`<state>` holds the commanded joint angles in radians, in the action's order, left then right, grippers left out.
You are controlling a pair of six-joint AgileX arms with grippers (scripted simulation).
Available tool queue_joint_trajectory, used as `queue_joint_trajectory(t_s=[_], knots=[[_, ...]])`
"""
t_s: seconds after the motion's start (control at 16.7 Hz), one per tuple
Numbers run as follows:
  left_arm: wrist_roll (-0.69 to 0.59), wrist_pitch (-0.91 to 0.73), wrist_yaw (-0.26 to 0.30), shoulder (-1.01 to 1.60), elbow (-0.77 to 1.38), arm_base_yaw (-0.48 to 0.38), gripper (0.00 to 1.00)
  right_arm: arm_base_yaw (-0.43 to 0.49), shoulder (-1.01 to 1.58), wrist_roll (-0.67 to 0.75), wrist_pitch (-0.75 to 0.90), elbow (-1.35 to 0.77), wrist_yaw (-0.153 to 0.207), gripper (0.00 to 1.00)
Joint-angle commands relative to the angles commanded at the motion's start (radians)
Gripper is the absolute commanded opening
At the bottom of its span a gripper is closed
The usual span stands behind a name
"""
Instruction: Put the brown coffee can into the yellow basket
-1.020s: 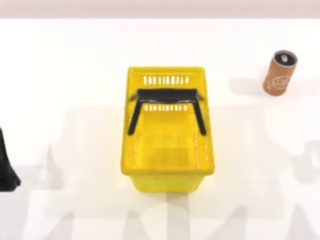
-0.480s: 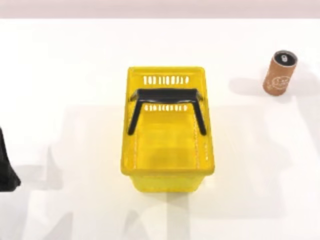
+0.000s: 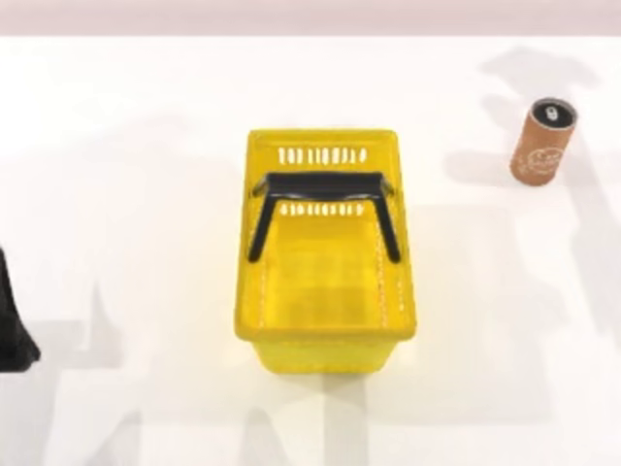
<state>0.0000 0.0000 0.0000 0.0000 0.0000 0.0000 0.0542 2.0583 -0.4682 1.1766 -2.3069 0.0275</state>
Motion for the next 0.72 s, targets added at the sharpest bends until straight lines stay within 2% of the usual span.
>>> queue_joint_trajectory(t_s=[0.36,0.72], knots=[[0.0,0.0,0.0,0.0,0.0,0.0,1.0,0.047,0.444,-0.121,0.253,-0.28,0.019,1.0],[0.0,0.0,0.0,0.0,0.0,0.0,1.0,0.062,0.557,-0.156,0.331,-0.327,0.024,1.0]])
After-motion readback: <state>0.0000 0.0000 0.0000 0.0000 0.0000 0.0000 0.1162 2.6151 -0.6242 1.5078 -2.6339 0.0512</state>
